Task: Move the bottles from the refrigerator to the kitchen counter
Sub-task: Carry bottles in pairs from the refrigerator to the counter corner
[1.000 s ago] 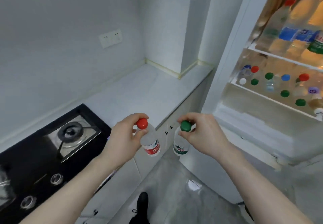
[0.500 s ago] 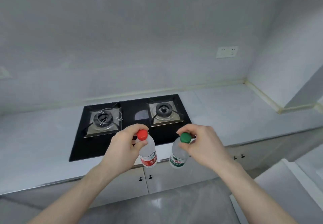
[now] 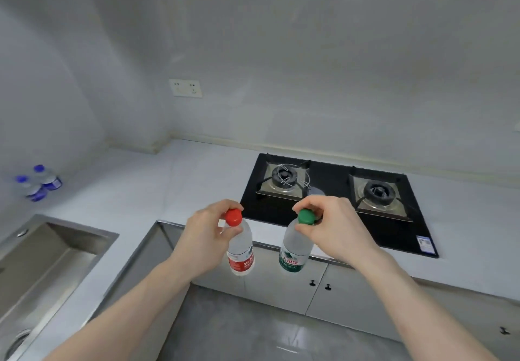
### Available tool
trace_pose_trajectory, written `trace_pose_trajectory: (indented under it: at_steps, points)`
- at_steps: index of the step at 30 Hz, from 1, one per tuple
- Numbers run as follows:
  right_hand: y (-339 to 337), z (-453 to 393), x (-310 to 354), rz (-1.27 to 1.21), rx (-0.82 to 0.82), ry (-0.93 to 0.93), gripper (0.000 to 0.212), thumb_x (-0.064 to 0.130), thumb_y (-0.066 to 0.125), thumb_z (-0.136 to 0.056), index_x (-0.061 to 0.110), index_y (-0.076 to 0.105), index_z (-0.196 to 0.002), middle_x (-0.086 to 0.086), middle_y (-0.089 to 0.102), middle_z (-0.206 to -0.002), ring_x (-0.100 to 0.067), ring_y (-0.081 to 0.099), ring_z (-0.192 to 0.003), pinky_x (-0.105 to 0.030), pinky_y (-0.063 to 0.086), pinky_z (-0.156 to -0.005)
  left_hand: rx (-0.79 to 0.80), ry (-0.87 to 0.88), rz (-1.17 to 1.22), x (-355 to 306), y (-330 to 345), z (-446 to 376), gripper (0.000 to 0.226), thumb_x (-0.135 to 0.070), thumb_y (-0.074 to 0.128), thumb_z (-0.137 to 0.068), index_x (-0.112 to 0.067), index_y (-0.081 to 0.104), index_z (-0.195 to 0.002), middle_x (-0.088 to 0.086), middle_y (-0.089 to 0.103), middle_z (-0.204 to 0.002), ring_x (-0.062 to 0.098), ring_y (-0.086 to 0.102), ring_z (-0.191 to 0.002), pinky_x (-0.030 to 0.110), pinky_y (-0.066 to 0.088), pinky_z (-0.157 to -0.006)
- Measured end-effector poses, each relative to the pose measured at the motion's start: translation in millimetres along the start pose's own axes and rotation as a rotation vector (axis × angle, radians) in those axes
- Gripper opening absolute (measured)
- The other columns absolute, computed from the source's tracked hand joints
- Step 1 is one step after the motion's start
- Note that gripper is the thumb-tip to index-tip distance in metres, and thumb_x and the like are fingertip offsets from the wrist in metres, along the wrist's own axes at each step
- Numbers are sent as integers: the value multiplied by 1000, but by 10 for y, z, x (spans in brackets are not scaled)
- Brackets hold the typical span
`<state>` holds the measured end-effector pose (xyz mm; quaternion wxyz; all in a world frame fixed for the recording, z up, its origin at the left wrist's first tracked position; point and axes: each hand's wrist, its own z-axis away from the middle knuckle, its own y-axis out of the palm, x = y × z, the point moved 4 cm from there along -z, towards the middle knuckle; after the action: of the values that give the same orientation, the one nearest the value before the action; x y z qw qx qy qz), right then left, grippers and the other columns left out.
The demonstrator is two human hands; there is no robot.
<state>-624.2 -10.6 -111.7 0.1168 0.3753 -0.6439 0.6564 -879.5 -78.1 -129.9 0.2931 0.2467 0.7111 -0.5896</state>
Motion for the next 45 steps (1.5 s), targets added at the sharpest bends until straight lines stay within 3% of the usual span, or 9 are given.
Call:
trace_pose_trajectory:
  at_steps: [4, 6, 9, 12, 19, 24, 29, 35, 45]
  points:
    - [381, -248, 556, -22, 122, -127, 27, 30, 86, -82, 40, 75, -105, 28, 68, -95, 6, 63, -91, -16, 50, -81, -82, -91, -28, 335, -466, 256, 33, -21, 74, -91, -45, 61, -110, -29, 64, -101, -8, 61, -94, 7, 42, -78]
    - [522, -405, 759, -30, 164, -173, 26, 30, 86, -81, 39, 76, -104, 27, 70, -95, 3, 64, -92, -19, 52, -83, -124, -125, -55, 456, -635, 327, 32, -22, 73, -91, -44, 61, -110, -31, 63, -99, -11, 58, -90, 9, 42, -76]
    - [792, -671, 1031, -53, 236, -235, 25, 29, 86, -79, 38, 76, -101, 26, 72, -94, 1, 66, -91, -23, 55, -86, -198, -199, -77, 690, -871, 402, 32, -25, 73, -90, -43, 62, -113, -29, 65, -104, -2, 61, -98, 26, 51, -88]
    - [1042, -937, 1238, -61, 281, -311, 25, 29, 85, -80, 37, 77, -102, 25, 72, -94, 1, 65, -91, -19, 51, -83, -263, -264, -97, 870, -1047, 407, 31, -25, 73, -89, -42, 62, -113, -26, 66, -106, 2, 63, -100, 33, 54, -90]
    - [1377, -1622, 1476, -48, 405, -430, 24, 28, 81, -81, 38, 77, -102, 22, 72, -98, 1, 63, -92, -18, 51, -82, -396, -380, -154, 1143, -1275, 149, 32, -24, 74, -90, -40, 64, -115, -27, 66, -109, -1, 61, -103, 27, 52, -89]
    - [1449, -2104, 1623, -47, 464, -502, 25, 28, 83, -80, 38, 77, -101, 21, 72, -96, 5, 63, -87, -5, 41, -69, -499, -466, -127, 1244, -1385, -80, 30, -22, 76, -89, -42, 64, -107, -26, 65, -103, -8, 59, -96, 11, 45, -67]
    - [1600, -2471, 1731, -27, 509, -555, 27, 25, 85, -79, 39, 77, -101, 21, 71, -95, 6, 62, -86, -4, 39, -68, -566, -512, -134, 1374, -1500, -274, 30, -21, 77, -88, -41, 64, -107, -26, 65, -101, -17, 55, -91, 10, 39, -75]
    - [1852, -2902, 1980, -24, 543, -582, 27, 25, 86, -79, 38, 77, -101, 19, 72, -96, 4, 64, -86, -11, 44, -72, -606, -553, -165, 1626, -1764, -517, 30, -22, 79, -88, -37, 65, -110, -28, 59, -92, -8, 55, -80, 21, 41, -75]
    - [2622, -3736, 2608, -29, 557, -567, 26, 25, 85, -79, 37, 76, -101, 20, 71, -97, 5, 64, -89, -6, 43, -71, -582, -563, -187, 2616, -2509, -1132, 33, -25, 80, -88, -37, 63, -113, -19, 66, -109, 8, 61, -101, 27, 45, -83]
